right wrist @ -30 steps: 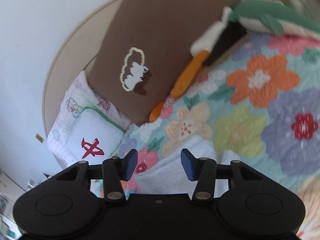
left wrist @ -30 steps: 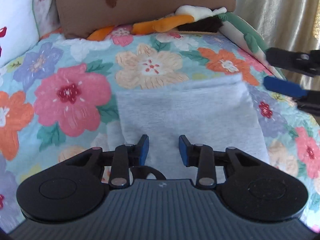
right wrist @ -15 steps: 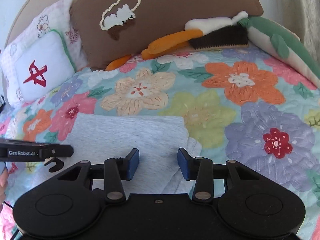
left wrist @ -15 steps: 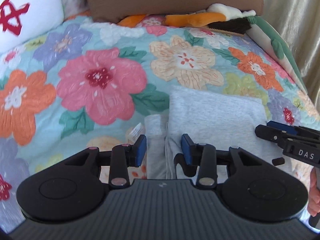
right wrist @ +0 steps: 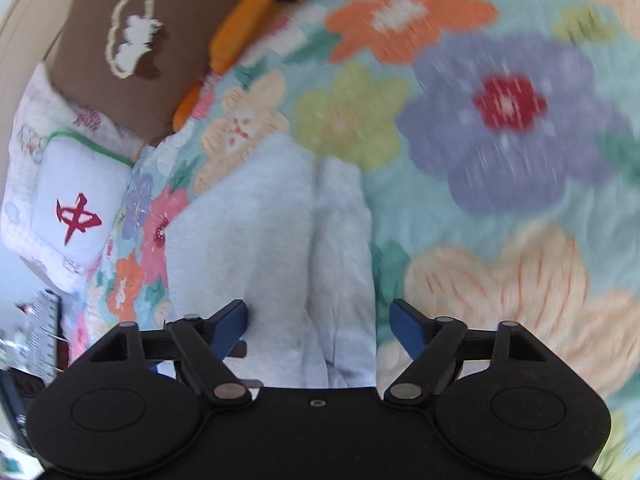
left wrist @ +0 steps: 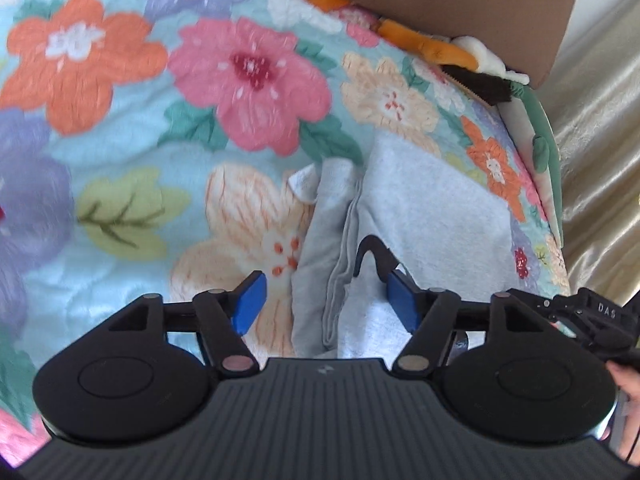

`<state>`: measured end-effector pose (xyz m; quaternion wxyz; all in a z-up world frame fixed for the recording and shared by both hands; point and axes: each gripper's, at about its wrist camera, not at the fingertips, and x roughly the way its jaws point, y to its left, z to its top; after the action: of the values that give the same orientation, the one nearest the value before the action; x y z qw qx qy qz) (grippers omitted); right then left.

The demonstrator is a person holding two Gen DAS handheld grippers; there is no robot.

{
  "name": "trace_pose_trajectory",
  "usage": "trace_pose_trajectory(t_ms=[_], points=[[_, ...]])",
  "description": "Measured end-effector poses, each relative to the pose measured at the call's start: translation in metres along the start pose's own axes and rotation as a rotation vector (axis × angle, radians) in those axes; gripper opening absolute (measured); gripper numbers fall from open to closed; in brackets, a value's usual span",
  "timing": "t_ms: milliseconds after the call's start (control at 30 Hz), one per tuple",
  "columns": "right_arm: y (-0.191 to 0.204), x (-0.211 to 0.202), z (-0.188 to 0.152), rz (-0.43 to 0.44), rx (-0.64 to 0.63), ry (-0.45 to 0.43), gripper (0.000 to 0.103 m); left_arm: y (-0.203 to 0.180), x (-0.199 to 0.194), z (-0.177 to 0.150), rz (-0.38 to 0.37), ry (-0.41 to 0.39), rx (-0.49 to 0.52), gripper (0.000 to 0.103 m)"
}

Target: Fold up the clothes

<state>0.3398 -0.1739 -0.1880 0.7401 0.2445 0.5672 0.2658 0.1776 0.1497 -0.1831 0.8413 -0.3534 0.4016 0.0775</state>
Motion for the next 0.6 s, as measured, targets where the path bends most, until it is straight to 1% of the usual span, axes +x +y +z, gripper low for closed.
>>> trace_pose_trajectory(t_ms=[67,100,133,167,200,233,267,300,333,400,467,533,567,600], points=[[-0.018,0.009,-0.006,0.077,0.109,0.034,0.089,0.006,0.007,-0.003,-0.051,0.009,-0.04,0.075],[-0.023,0.015,-0.009,0.123,0.145,0.047,0.09,0.009,0.01,-0.004,-0.077,0.011,-0.063,0.075],[-0.024,0.019,-0.012,0.14,0.144,0.043,0.091,0.012,0.014,-0.005,-0.098,0.011,-0.08,0.074],[-0.024,0.022,-0.015,0.154,0.141,0.037,0.091,0.012,0.018,-0.006,-0.112,0.009,-0.087,0.071],[-0.021,0.024,-0.017,0.151,0.126,0.016,0.091,0.012,0.023,-0.007,-0.122,0.005,-0.089,0.059],[-0.017,0.025,-0.02,0.148,0.109,-0.004,0.085,0.011,0.025,-0.008,-0.122,-0.004,-0.084,0.052],[-0.012,0.025,-0.023,0.138,0.08,-0.026,0.079,0.008,0.026,-0.009,-0.105,-0.013,-0.075,0.044],[-0.007,0.026,-0.025,0.13,0.039,-0.047,0.07,0.004,0.023,-0.01,-0.087,-0.025,-0.053,0.038],[-0.002,0.026,-0.028,0.125,0.0,-0.066,0.063,-0.001,0.018,-0.011,-0.068,-0.042,-0.016,0.036],[0.009,0.026,-0.03,0.155,-0.052,-0.073,0.06,-0.013,0.004,-0.016,-0.021,-0.1,0.069,0.028],[0.02,0.026,-0.031,0.198,-0.098,-0.071,0.059,-0.019,-0.016,-0.022,0.035,-0.175,0.13,0.028],[0.032,0.03,-0.035,0.269,-0.129,-0.053,0.058,-0.023,-0.036,-0.027,0.097,-0.248,0.185,0.027],[0.04,0.033,-0.039,0.284,-0.156,-0.048,0.058,-0.023,-0.047,-0.029,0.122,-0.28,0.2,0.027],[0.048,0.036,-0.042,0.3,-0.182,-0.045,0.058,-0.018,-0.059,-0.028,0.132,-0.3,0.19,0.027]])
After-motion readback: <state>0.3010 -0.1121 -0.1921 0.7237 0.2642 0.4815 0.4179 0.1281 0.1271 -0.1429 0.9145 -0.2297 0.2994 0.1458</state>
